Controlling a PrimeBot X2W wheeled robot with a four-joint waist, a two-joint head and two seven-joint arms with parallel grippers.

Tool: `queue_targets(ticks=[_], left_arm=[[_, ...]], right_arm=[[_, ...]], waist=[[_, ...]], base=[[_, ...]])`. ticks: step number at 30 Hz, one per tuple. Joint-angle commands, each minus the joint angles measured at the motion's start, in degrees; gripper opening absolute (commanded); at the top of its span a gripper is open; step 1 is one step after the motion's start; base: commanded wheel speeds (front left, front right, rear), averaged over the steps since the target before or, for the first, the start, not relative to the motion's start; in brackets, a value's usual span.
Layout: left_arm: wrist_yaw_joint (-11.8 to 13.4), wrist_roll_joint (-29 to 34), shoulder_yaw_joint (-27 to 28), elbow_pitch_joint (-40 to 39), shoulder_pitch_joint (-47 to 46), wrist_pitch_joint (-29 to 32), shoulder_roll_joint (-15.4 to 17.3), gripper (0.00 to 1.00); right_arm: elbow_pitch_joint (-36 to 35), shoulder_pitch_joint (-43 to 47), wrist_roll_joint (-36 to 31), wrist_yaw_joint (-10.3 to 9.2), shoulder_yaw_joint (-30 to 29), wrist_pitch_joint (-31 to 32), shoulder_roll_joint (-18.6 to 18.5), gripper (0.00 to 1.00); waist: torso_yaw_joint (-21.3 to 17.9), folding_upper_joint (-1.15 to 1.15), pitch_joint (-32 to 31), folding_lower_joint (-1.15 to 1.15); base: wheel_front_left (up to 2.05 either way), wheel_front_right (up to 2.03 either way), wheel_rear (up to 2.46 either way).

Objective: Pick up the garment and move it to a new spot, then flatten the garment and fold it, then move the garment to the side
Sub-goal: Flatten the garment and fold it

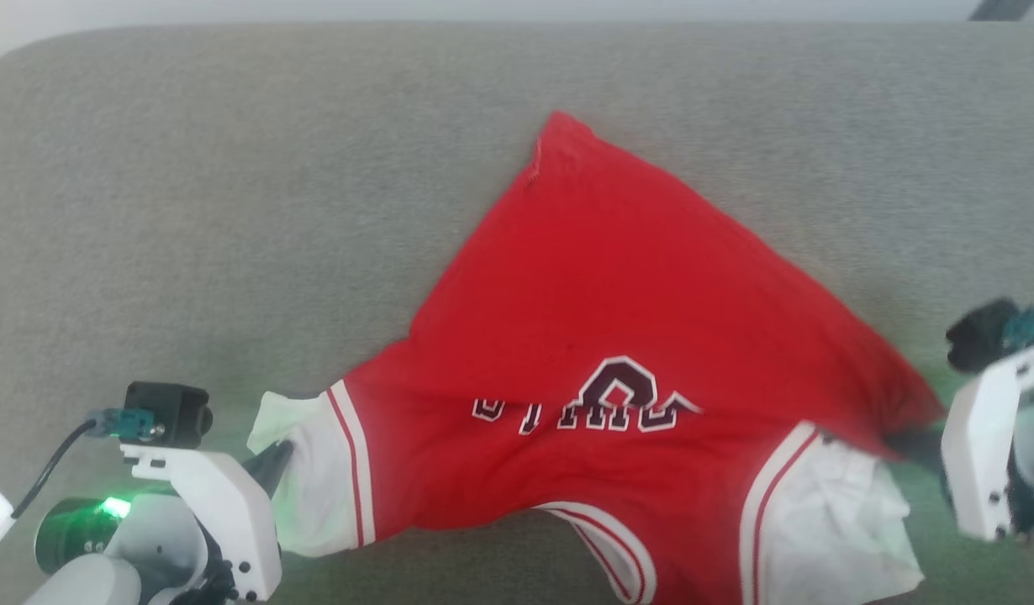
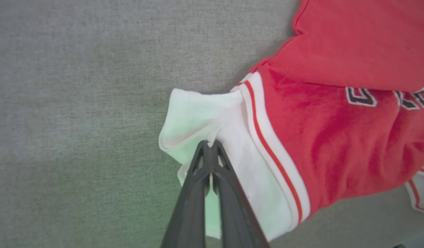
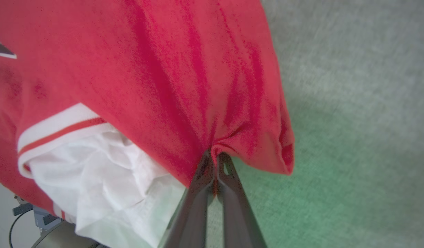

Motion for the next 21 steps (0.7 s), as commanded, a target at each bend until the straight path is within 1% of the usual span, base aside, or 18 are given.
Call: queue_targets(ticks=[1,4,7,8,9,10,13,15,19,21], left_arm=[[0.4,-0.9,0.3,-0.4,1.0,0.1,0.2,0.00],[0.7,-0.7,0.6,-1.0,1.7,0.2,0.7,0.00],[0.7,-1.1,0.8,-1.0,2.0,0.2,0.9,0.00],[0.6,-1.1,0.8,-1.0,1.8,0.2,0.8,0.00],[0.6,-1.2,0.9,-0.9,1.8,0.2,0.9,0.00],[0.6,-1.3,0.9,-0.8,1.8,0.2,0.9,0.00],[0.3,-1.3,0.8,-0.6,1.5,0.3,0.9,0.00],[0.3,-1.3,0.7,-0.5,1.3,0.2,0.9,0.00],[-0.3,-1.2,0.0,-0.2,0.7,0.5,0.5,0.00],[-0.6,-1.0,-0.4,0.1,0.3,0.5,0.1,0.00]], right_arm=[[0.1,3.4,-0.7,-0.10,-0.6,-0.1,1.3,0.00],[0.9,8.2,-2.4,-0.10,-3.2,-0.7,4.0,0.00],[2.3,11.1,-5.1,-0.10,-4.1,-1.0,7.5,0.01],[3.0,11.8,-6.3,-0.10,-4.4,-1.0,8.2,0.11],[3.7,12.1,-7.6,-0.11,-4.7,-1.0,8.9,0.34],[4.1,12.2,-8.7,-0.13,-5.3,-1.1,9.5,0.99],[3.3,11.7,-10.1,-0.18,-7.3,-0.7,10.8,1.00],[1.4,11.2,-10.6,-0.32,-9.0,-0.3,10.5,1.00],[-4.9,11.2,-11.1,-0.12,-13.1,0.7,9.3,1.00],[-8.5,11.0,-11.2,-0.08,-15.6,1.2,9.5,1.00]], waist=[[-1.3,0.00,-0.9,0.00],[-2.1,0.00,-0.9,0.00],[-2.9,0.00,-0.9,0.00],[-3.0,0.00,-0.8,0.00],[-3.2,0.00,-0.9,0.00],[-3.3,0.00,-0.9,0.00],[-3.6,0.00,-0.9,0.00],[-3.7,0.00,-0.9,0.00],[-3.0,0.00,-1.2,0.00],[-2.5,0.00,-1.3,0.00]], base=[[0.00,0.00,0.00],[0.00,0.00,0.00],[0.00,0.00,0.00],[0.00,0.00,0.00],[0.00,0.00,0.00],[0.00,0.00,0.00],[0.00,0.00,0.00],[0.00,0.00,0.00],[0.00,0.00,0.00],[0.00,0.00,0.00]])
